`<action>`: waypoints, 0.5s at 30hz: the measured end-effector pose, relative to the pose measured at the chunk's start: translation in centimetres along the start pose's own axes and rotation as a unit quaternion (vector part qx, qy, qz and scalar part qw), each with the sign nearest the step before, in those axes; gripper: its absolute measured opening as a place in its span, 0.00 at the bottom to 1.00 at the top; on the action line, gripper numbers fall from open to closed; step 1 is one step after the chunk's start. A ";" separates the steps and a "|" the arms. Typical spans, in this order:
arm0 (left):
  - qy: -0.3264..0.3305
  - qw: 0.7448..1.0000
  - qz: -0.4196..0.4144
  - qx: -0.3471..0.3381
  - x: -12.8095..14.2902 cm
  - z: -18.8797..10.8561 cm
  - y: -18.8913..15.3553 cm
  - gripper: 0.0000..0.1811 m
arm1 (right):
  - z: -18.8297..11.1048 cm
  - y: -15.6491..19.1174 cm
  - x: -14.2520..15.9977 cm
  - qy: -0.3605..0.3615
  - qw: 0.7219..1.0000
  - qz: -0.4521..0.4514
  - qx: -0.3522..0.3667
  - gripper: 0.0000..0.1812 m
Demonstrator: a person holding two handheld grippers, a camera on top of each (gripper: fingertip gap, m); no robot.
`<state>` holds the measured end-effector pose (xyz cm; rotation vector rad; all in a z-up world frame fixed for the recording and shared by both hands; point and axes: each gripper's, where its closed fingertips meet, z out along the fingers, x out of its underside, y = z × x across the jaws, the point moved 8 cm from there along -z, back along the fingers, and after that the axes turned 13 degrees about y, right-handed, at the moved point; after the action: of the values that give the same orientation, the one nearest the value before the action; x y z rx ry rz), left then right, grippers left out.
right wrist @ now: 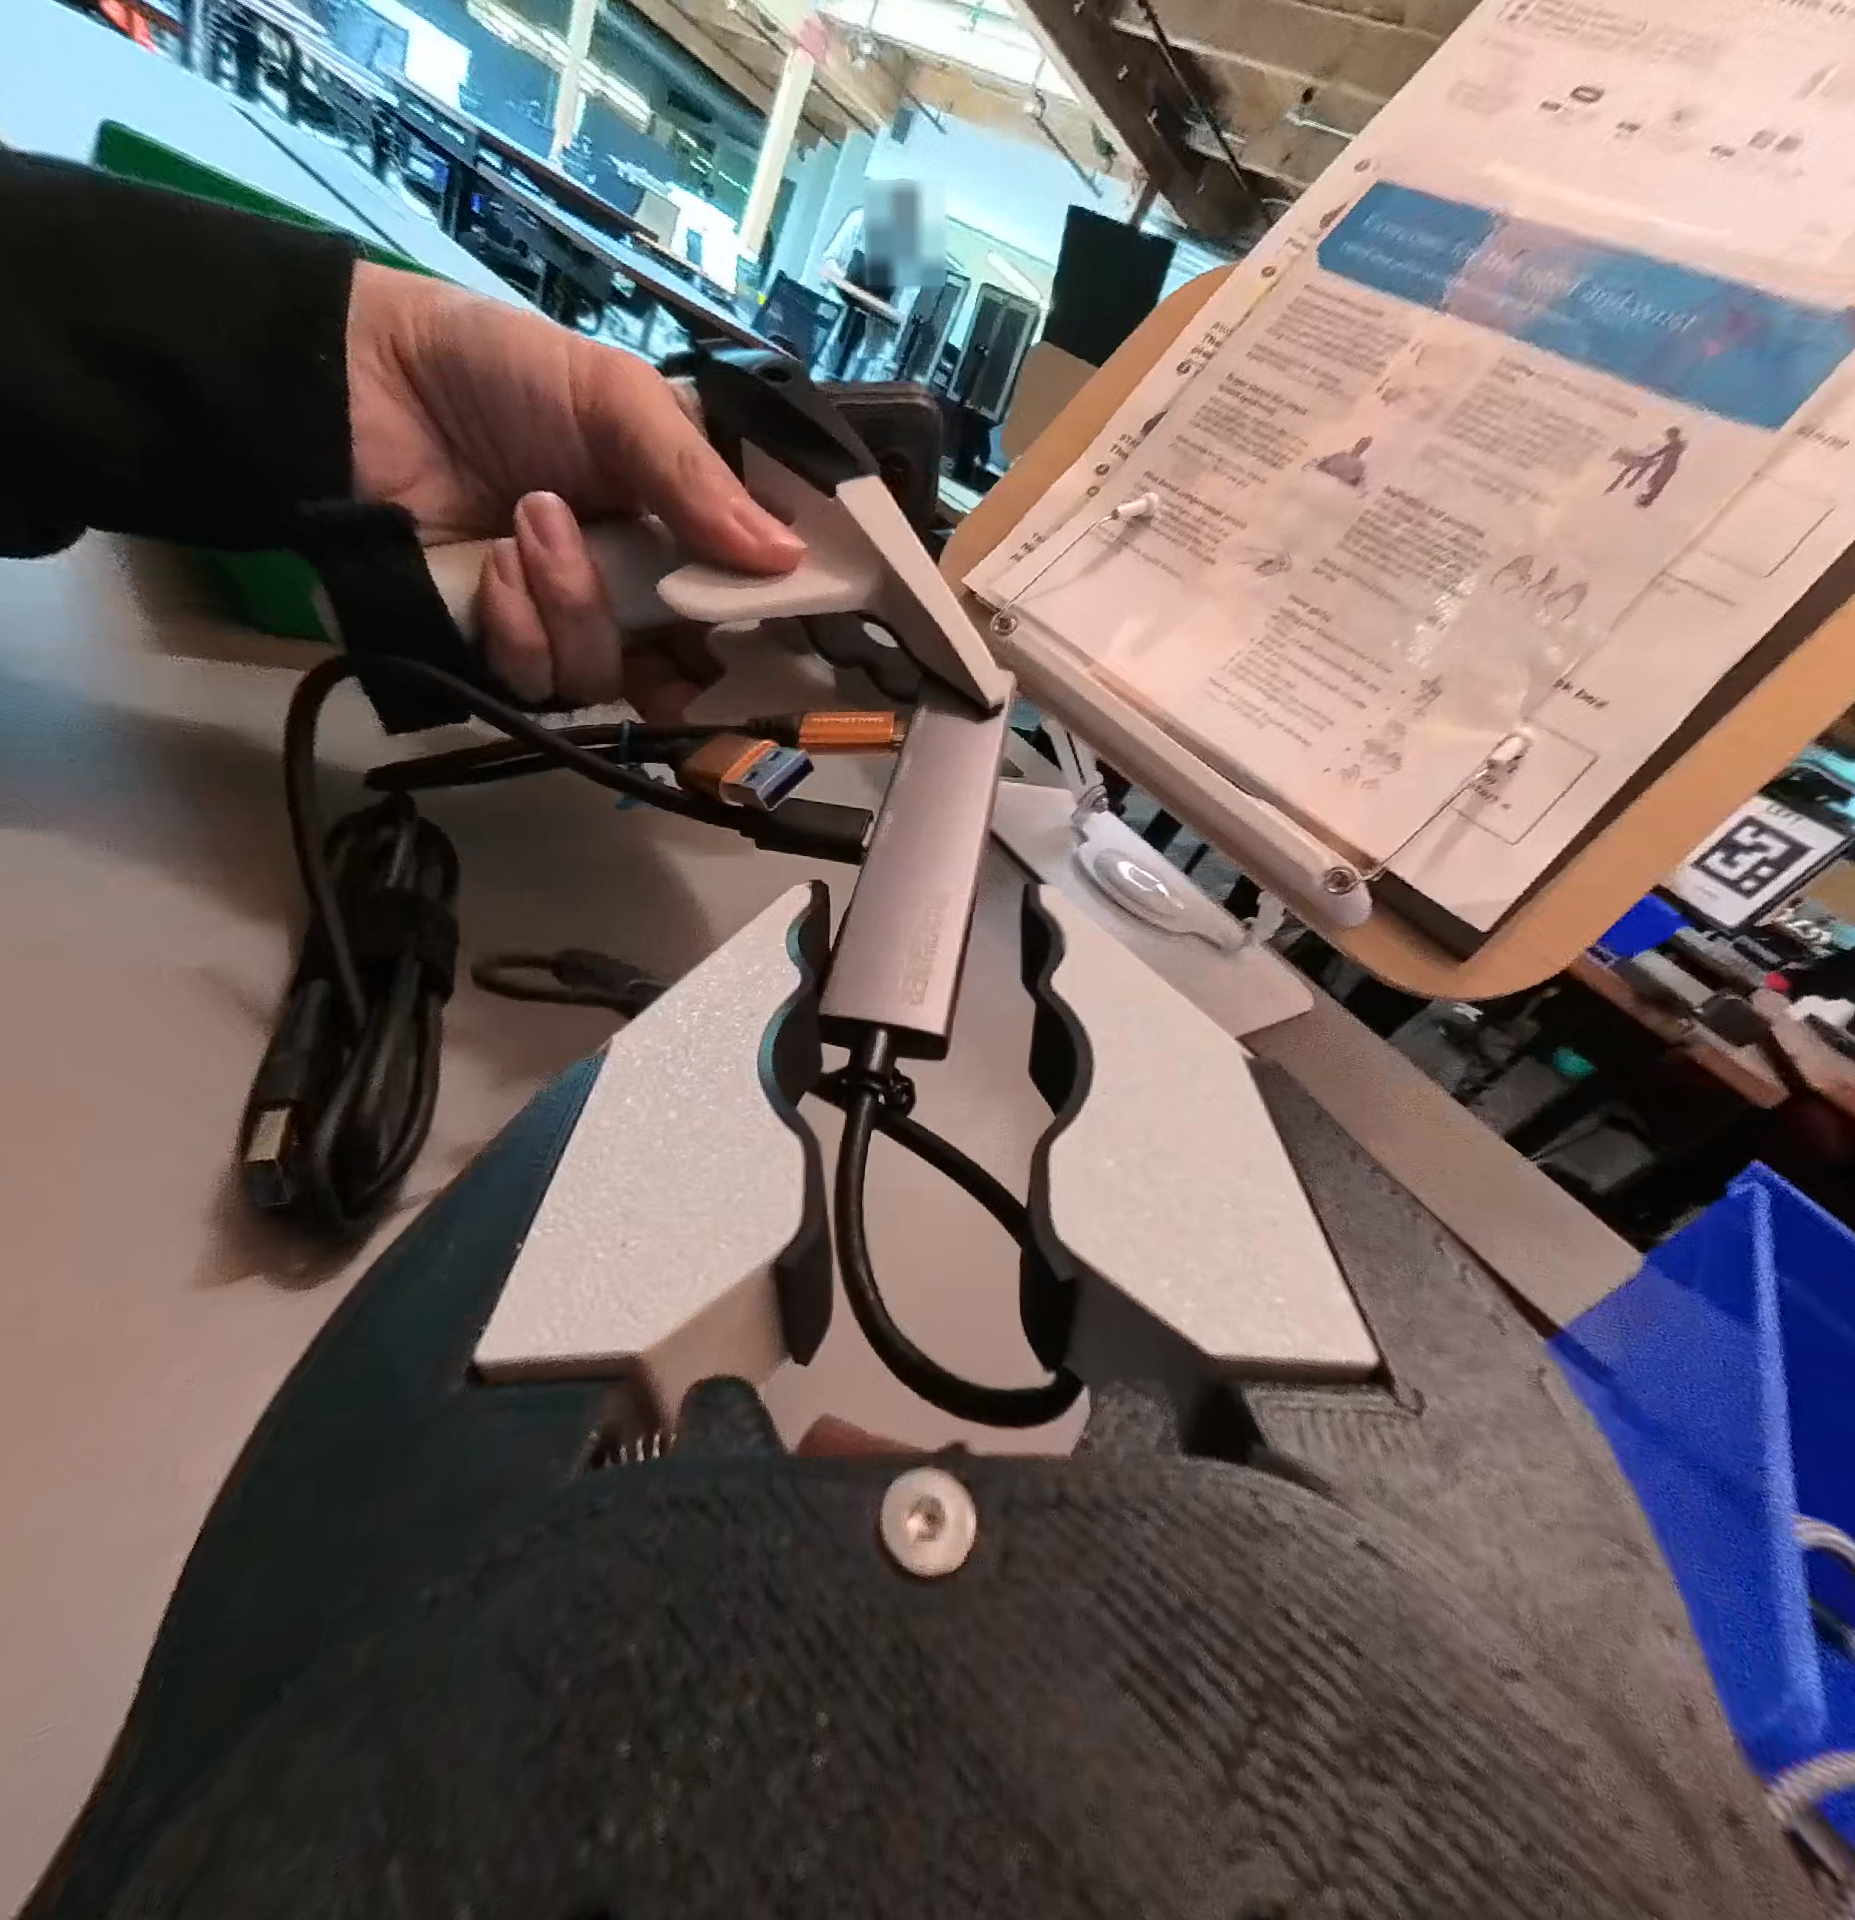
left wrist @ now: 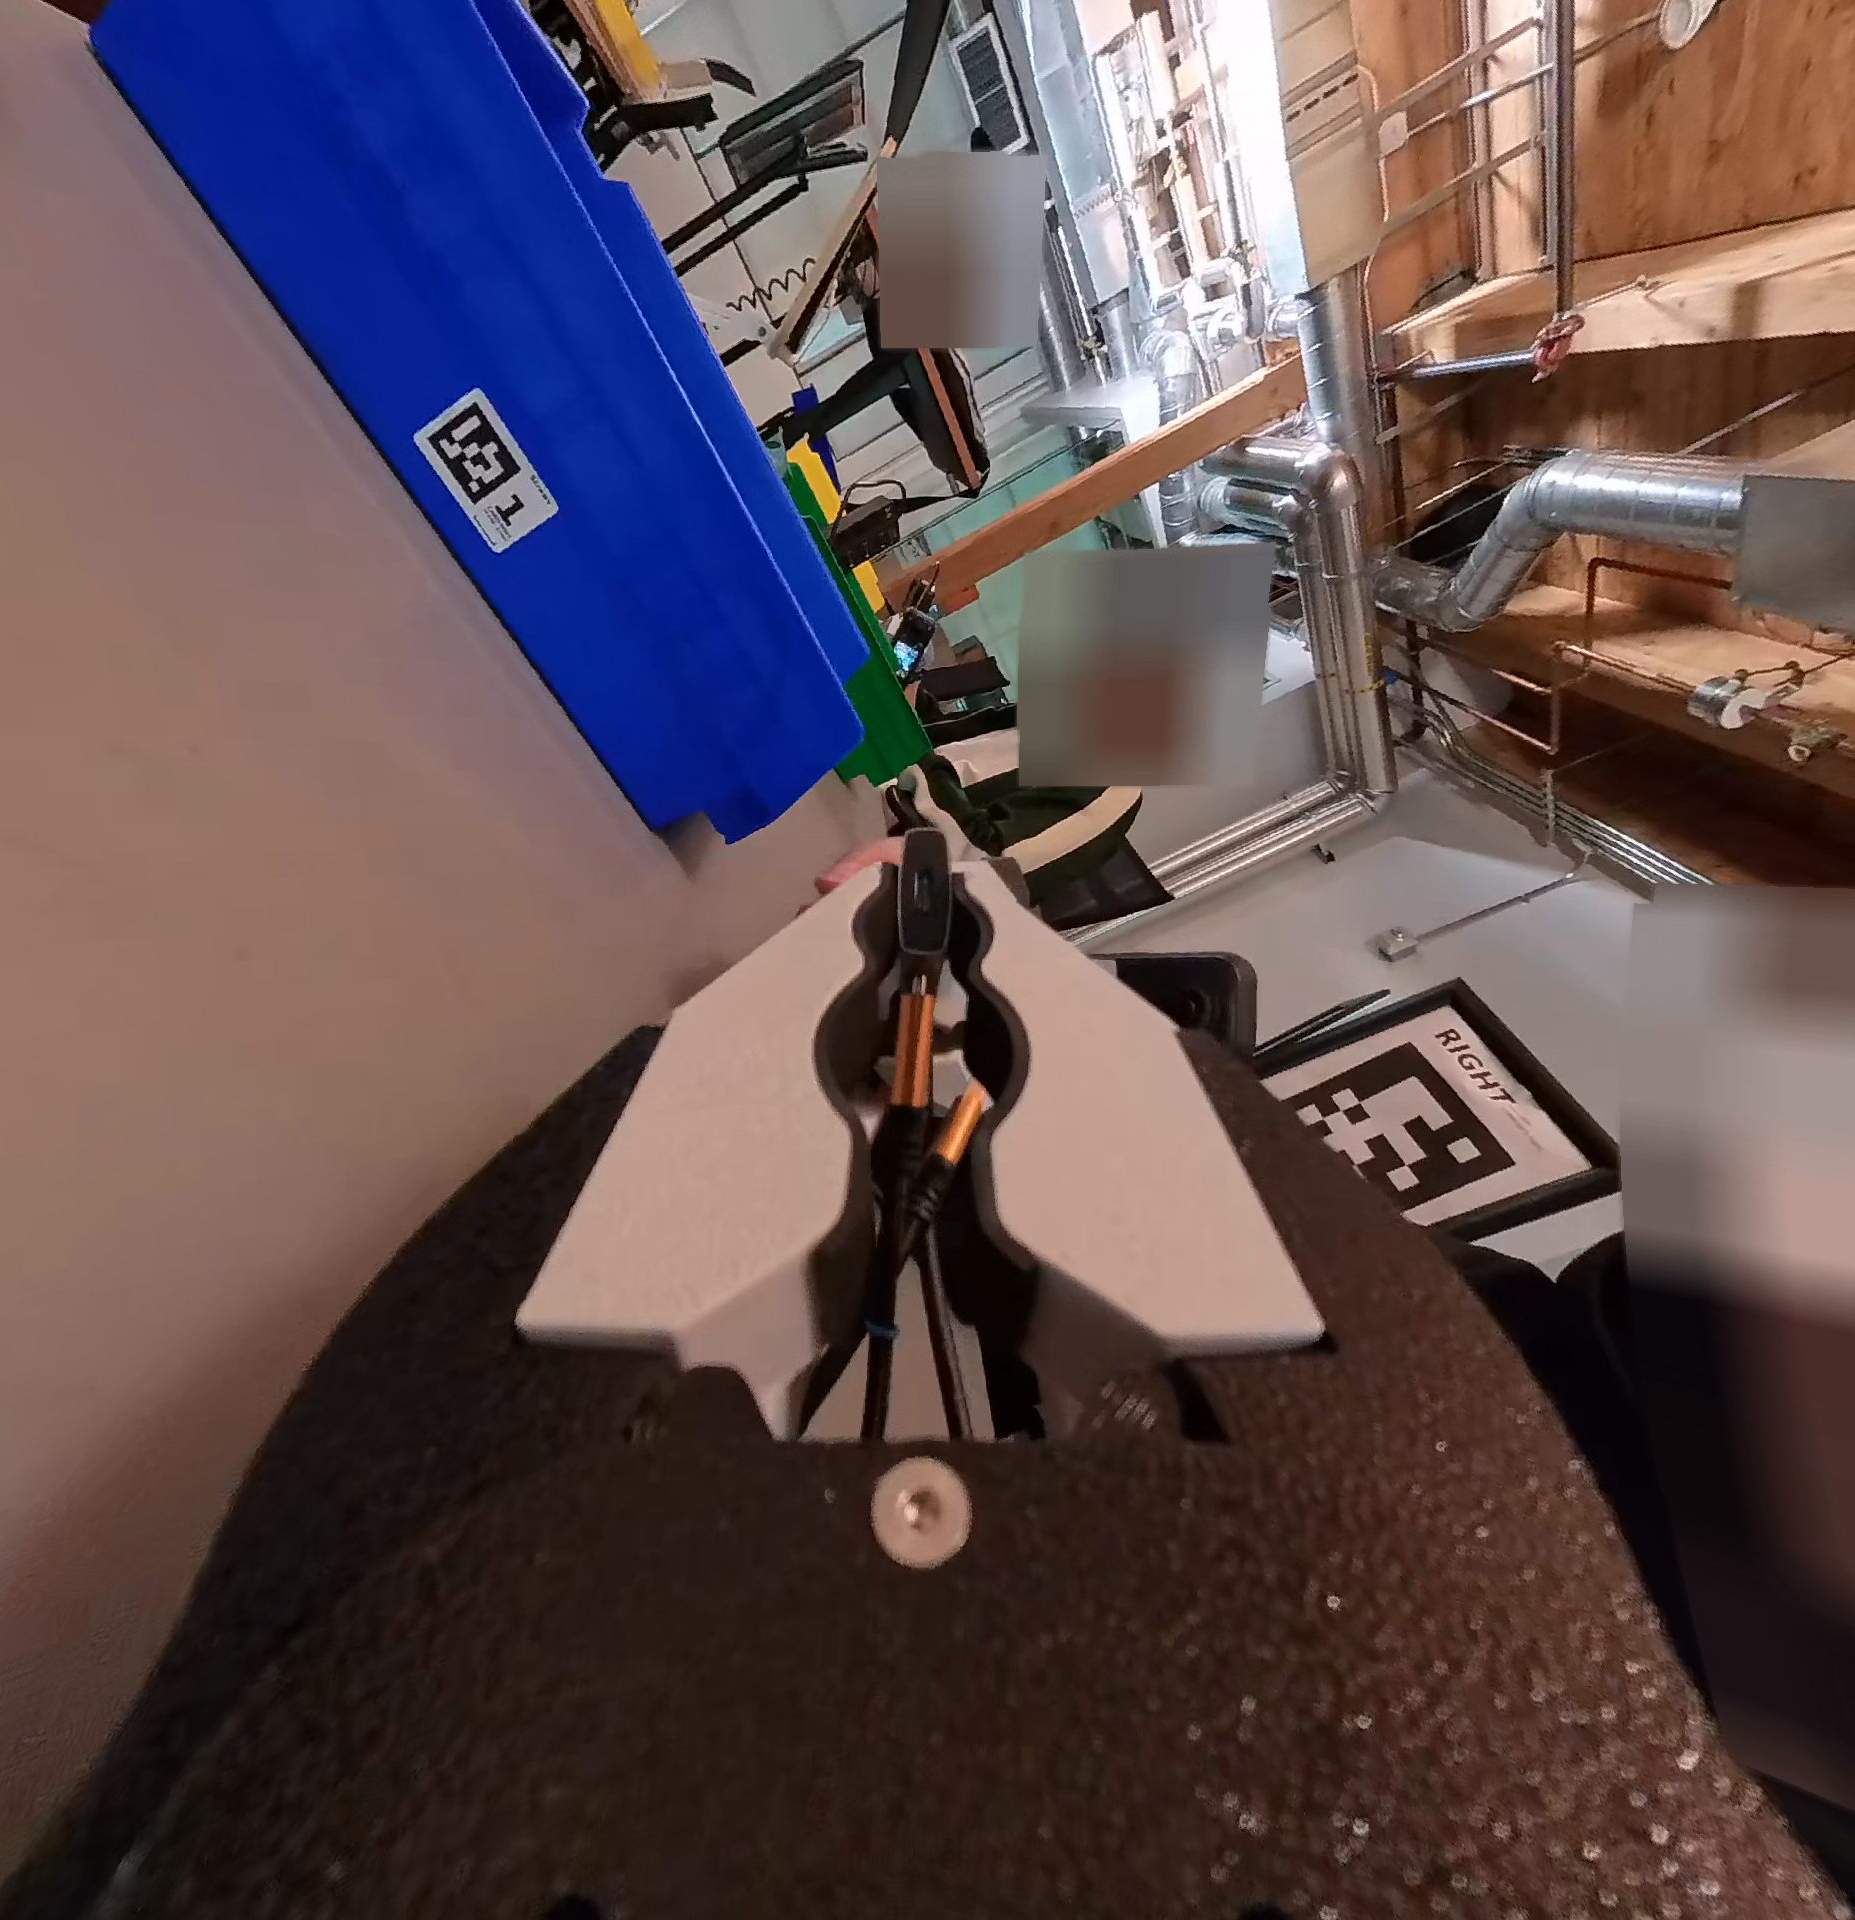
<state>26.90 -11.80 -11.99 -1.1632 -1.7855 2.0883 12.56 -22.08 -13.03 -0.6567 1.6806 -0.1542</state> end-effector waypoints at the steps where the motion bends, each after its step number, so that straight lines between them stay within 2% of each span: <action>1: 0.000 1.000 0.001 -0.001 0.0 0.0 -0.1 0.04 | 0.0 0.2 0.0 -0.003 1.000 0.001 -0.011 0.17; 5: -0.008 1.000 0.004 0.007 -0.1 0.0 -0.2 0.04 | 0.0 0.1 -0.4 -0.004 1.000 0.022 -0.017 0.15; 9: -0.024 0.999 0.017 -0.014 -0.4 0.0 -0.3 0.04 | 0.1 -0.4 -0.6 -0.004 0.997 0.076 -0.024 0.14; 12: -0.051 0.992 0.078 -0.087 -1.1 -0.5 -1.1 0.05 | 0.0 -1.1 -0.5 -0.006 0.988 0.148 -0.039 0.13; 15: -0.080 0.952 0.206 -0.211 -1.9 -1.7 -3.4 0.08 | -0.1 -2.0 0.2 0.012 0.975 0.220 -0.037 0.13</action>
<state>28.04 -10.62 -8.06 -1.6407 -2.3170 2.1166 13.16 -23.86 -12.32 -0.3236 1.8194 0.2174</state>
